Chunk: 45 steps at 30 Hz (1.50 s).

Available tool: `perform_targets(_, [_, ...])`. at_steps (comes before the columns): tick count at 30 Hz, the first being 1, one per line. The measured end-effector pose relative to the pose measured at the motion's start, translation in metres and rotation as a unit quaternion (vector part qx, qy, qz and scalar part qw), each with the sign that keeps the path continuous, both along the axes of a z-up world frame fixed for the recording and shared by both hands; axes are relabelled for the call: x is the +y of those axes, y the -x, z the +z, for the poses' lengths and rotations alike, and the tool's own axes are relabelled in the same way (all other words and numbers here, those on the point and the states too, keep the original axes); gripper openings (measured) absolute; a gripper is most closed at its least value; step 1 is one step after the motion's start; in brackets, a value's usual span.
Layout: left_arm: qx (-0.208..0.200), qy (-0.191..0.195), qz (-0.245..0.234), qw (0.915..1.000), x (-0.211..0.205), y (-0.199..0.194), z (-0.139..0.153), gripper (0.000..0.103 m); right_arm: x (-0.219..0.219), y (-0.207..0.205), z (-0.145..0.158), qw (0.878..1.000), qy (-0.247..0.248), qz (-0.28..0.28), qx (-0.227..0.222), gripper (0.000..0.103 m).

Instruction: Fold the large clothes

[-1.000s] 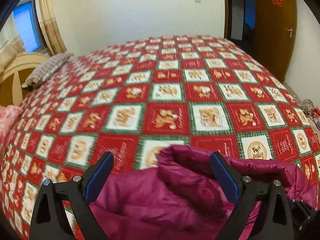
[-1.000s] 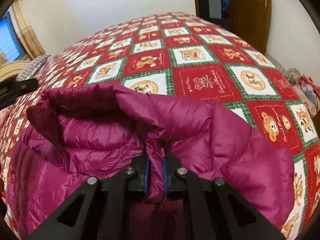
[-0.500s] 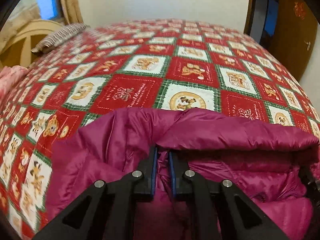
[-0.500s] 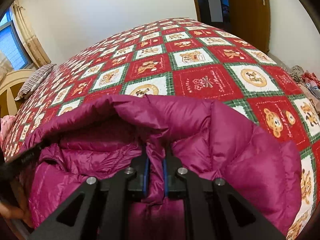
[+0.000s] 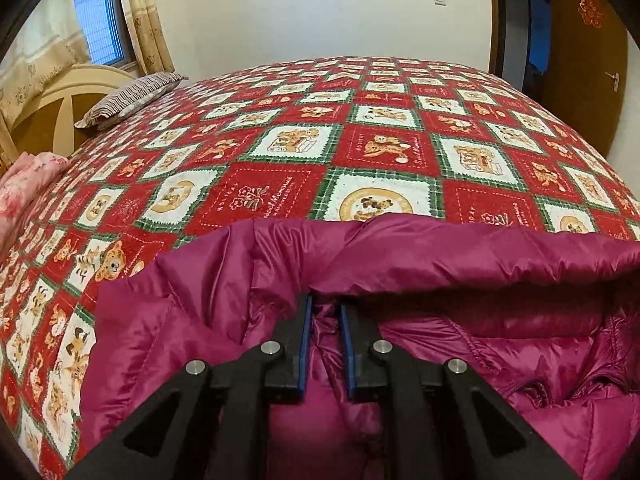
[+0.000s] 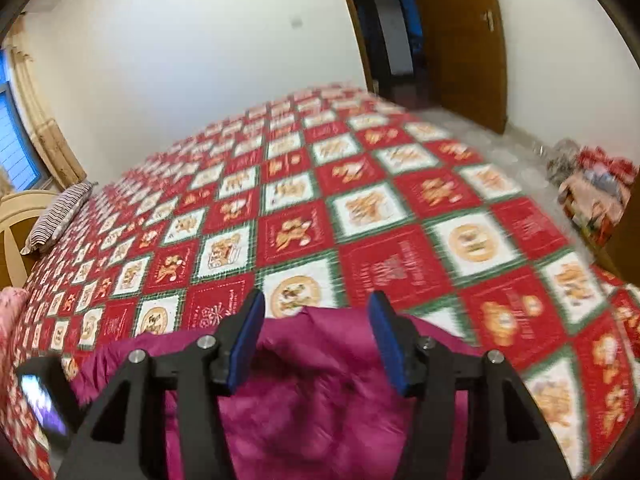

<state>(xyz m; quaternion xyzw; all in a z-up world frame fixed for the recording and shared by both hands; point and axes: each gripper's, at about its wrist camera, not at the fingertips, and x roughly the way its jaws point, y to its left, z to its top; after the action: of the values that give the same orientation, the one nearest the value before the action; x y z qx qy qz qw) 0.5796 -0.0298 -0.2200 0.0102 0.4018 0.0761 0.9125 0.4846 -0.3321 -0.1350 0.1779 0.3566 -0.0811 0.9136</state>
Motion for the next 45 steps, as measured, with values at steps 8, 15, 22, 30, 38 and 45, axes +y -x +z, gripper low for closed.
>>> perform_targets(8, [-0.006,0.071,-0.039,0.9967,0.023,0.022,0.028,0.020,0.040,-0.015,-0.068,0.992,0.065,0.062,0.086,0.055])
perform_targets(15, [-0.104,0.061,-0.042,0.9919,0.007,0.012,0.094,0.075,0.045,-0.014,-0.067,0.991,0.086,0.061,0.087,0.055])
perform_targets(22, [-0.009,-0.027,-0.036,0.9990,-0.024,-0.039,0.042,0.076,0.044,-0.016,-0.070,0.992,0.081,0.060,0.079,0.055])
perform_targets(30, [0.023,-0.019,-0.012,0.9995,-0.011,-0.043,-0.001,0.080,0.042,-0.014,-0.070,0.993,0.073,0.062,0.070,0.058])
perform_targets(38, [0.026,0.002,-0.010,0.9996,-0.008,-0.048,0.001,0.084,0.043,-0.016,-0.069,0.993,0.081,0.060,0.069,0.061])
perform_targets(45, [-0.033,0.061,-0.084,0.9941,0.014,0.013,0.057,0.084,0.032,0.025,-0.035,0.998,0.045,0.041,0.021,0.078])
